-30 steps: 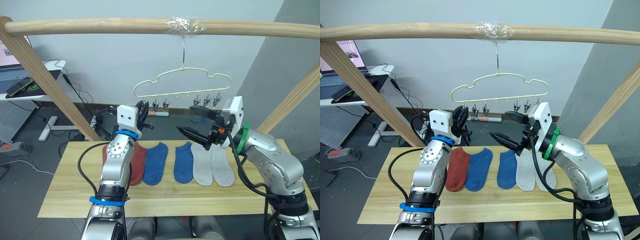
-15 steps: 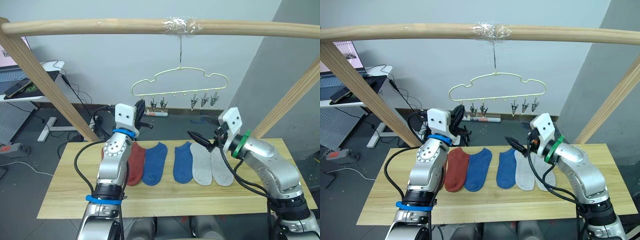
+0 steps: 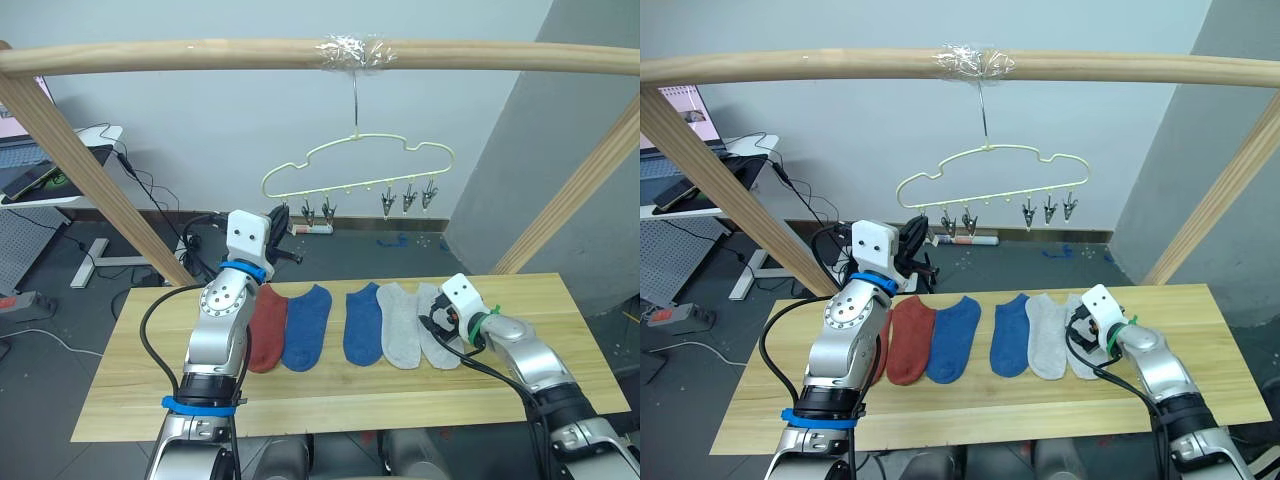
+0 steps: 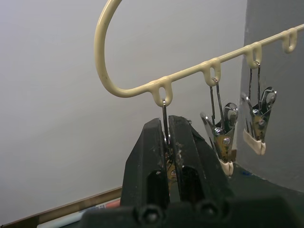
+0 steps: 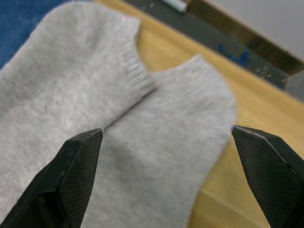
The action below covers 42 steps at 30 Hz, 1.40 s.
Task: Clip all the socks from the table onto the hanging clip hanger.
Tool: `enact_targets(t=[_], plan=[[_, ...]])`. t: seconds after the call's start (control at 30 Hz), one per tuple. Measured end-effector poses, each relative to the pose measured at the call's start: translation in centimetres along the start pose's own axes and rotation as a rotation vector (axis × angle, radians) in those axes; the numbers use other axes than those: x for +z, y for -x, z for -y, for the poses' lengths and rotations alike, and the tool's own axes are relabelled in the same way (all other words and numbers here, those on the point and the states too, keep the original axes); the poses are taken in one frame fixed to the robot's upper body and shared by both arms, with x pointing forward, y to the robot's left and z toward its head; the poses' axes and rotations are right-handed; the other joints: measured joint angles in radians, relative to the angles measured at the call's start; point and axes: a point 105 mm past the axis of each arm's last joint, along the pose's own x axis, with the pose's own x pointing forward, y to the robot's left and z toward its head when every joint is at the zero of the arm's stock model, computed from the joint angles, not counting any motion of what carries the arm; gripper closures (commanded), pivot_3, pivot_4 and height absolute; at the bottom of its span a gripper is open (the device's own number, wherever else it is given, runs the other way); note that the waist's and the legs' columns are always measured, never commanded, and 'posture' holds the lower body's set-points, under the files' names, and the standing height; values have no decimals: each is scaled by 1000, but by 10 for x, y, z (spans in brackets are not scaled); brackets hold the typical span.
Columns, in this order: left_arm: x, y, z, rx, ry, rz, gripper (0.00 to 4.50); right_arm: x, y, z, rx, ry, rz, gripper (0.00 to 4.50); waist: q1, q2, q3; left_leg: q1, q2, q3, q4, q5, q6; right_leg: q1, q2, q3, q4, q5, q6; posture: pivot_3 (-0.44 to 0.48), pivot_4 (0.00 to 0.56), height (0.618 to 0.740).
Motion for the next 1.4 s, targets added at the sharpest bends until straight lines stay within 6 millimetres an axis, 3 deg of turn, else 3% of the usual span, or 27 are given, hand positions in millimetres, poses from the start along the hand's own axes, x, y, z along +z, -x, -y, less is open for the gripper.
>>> enact_targets(t=[0.13,0.23,0.57,0.6,0.8,1.0,1.2,1.3,1.4], plan=[[0,0,0,-1,1,-3,4474,-9,-6,1,22,-6,-35,0,0,0,0,0,0,0,0,0,0,1,0,0,0,1,-1,-73,162,740],[-1,0,1,-2,4,-7,4500,-9,-8,2,35,-17,-42,607,1,0,0,3,0,0,0,0,0,3,0,0,0,1,-1,-72,163,740],[-3,0,1,11,10,-10,4500,-21,-3,6,21,-91,-46,4275,3,0,-2,6,0,0,1,0,0,7,0,1,-1,-1,4,-77,152,740],[-3,0,1,11,11,-10,4500,-21,-2,6,18,-92,-44,4474,3,1,-2,6,0,0,1,0,0,7,0,1,-1,-1,4,-78,147,740],[-3,0,3,5,30,-13,4500,-25,17,6,-9,-47,-14,4474,4,2,-2,5,0,0,1,0,0,6,0,1,-1,-1,5,-67,138,740],[-6,-2,8,-45,219,-61,4500,22,49,3,-18,88,158,4474,4,2,-3,4,1,-1,2,0,0,6,1,0,0,-1,5,-69,142,740],[-2,-2,7,-56,647,-112,4500,75,72,-29,74,130,364,4474,1,2,-2,4,1,-1,4,0,0,6,1,0,0,-1,6,-75,146,740],[1,0,8,-87,825,-139,4500,103,70,-58,159,99,474,4474,0,2,-2,4,2,-1,5,0,0,6,3,0,1,0,6,-69,146,740],[6,2,9,-104,940,-150,4500,118,63,-82,233,86,512,4474,5,2,-2,3,2,-2,6,0,0,6,3,0,0,0,6,-69,146,740]])
